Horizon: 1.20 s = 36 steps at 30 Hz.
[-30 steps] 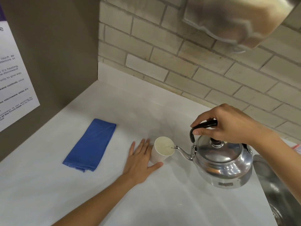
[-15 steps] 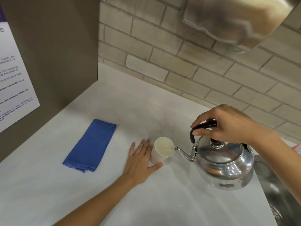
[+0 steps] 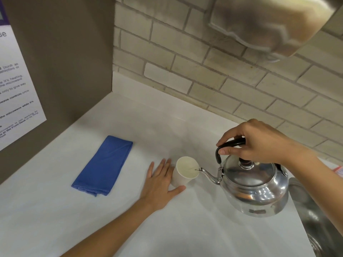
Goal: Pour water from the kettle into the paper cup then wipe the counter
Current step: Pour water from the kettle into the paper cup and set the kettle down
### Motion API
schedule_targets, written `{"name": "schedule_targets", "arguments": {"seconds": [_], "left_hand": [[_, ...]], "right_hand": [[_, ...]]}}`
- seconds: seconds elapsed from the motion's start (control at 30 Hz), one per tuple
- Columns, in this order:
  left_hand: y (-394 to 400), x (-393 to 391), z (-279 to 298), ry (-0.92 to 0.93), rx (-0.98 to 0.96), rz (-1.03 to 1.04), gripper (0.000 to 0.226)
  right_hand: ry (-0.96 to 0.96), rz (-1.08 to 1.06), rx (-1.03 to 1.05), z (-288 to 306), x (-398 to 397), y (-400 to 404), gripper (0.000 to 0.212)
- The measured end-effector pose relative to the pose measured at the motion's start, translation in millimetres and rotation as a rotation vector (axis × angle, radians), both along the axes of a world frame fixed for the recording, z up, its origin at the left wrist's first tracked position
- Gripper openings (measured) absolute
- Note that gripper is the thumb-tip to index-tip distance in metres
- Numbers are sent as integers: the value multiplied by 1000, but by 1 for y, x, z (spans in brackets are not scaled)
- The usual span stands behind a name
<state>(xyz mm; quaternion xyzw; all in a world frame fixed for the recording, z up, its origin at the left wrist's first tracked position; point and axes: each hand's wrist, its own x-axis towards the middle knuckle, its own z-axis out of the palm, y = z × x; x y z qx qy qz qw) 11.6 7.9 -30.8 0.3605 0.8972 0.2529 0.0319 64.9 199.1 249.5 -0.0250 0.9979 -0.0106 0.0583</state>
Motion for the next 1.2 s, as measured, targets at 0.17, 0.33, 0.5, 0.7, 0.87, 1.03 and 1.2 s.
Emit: {"name": "schedule_targets", "arguments": {"seconds": [0.17,0.33,0.5,0.7,0.87,1.03,1.2], "left_hand": [[0,0,0,-10,6,-7,86],[-1,0,1,-11,4,-6,87],[0,0,1,-11,-10,-8,87],[-1,0,1,-10,-12,-9,87],[-1,0,2,-7,-13,-12,87],[0,0,1,1,-11,-6,87],[0,0,-1,3,-4,-6,87]], "right_hand": [[8,5,2,0,0,0,30],[5,13,14,0,-2,0,30],[0,17,19,2,-2,0,30],[-19,7,24,3,-2,-3,27],[-14,18,32,3,-3,-3,27],[-16,11,22,4,-4,-4,24],[-24,25,41,5,-6,-4,23]]}}
